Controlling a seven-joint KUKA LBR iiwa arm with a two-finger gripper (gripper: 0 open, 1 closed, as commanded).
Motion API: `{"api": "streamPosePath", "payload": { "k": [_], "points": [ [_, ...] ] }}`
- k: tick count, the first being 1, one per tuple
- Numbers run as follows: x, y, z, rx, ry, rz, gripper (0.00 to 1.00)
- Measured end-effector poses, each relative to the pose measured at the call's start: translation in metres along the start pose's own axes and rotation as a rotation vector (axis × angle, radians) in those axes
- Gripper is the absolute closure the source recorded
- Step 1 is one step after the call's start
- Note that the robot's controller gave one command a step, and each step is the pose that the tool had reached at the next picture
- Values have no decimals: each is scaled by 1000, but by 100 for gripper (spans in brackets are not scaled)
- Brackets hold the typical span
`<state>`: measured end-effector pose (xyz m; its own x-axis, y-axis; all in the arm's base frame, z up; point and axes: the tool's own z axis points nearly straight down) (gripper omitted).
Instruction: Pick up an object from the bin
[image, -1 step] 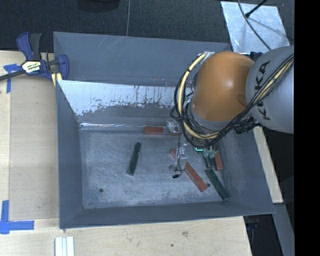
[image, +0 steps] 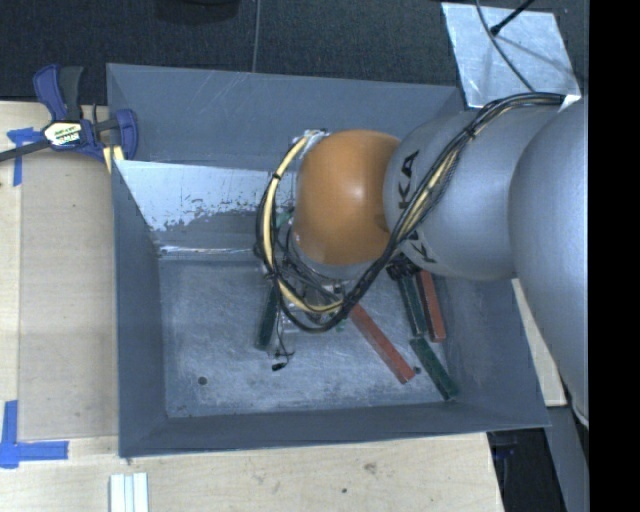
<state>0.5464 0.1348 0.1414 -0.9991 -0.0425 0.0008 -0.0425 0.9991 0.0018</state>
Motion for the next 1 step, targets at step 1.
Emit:
{"api": "streamPosePath", "payload": {
  "k": [1],
  "points": [
    [11,-42,72,2,-3,-387,0]
  ]
}}
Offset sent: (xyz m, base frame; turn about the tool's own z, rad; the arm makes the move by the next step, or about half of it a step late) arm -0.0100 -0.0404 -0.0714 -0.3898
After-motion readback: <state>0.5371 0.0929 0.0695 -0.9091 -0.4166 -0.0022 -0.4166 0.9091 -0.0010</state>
